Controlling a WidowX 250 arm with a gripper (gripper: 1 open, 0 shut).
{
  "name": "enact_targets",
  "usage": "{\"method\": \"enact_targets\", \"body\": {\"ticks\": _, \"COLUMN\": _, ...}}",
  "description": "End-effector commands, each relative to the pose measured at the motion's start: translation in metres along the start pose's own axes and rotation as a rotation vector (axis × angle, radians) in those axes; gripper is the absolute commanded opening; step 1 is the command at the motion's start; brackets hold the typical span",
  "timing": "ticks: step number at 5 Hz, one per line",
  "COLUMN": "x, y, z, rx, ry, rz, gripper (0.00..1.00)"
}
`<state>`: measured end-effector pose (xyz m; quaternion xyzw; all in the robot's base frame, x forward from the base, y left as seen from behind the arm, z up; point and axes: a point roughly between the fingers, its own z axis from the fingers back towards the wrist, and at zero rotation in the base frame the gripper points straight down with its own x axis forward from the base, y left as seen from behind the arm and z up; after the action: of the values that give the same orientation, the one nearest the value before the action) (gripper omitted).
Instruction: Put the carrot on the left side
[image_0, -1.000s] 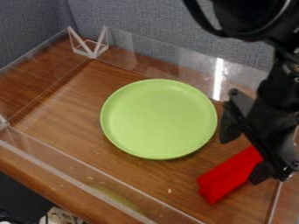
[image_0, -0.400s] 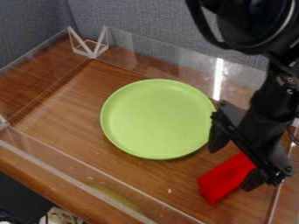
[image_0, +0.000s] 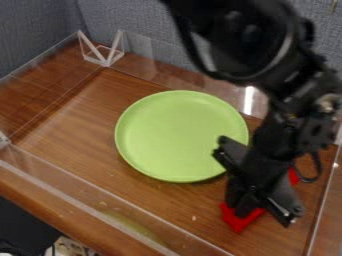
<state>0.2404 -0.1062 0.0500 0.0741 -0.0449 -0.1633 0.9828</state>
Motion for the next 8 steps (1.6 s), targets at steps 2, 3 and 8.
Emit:
{"method": "enact_targets", "body": {"ticks": 2, "x": -0.003, "y": -0.012, "z": -0.009, "rx": -0.085, "ry": -0.061, "rz": -0.019, "gripper": 1.00}}
{"method": "enact_targets", "body": {"ticks": 3, "x": -0.005, "y": -0.020, "z": -0.017, "rx": -0.095, "ry": -0.068, "rz": -0.039, "gripper": 0.00}}
{"method": "enact_targets", "body": {"ticks": 8, "x": 0.007, "y": -0.008, "z": -0.011, "rx": -0.104, "ry": -0.058, "rz": -0.055, "gripper": 0.00}}
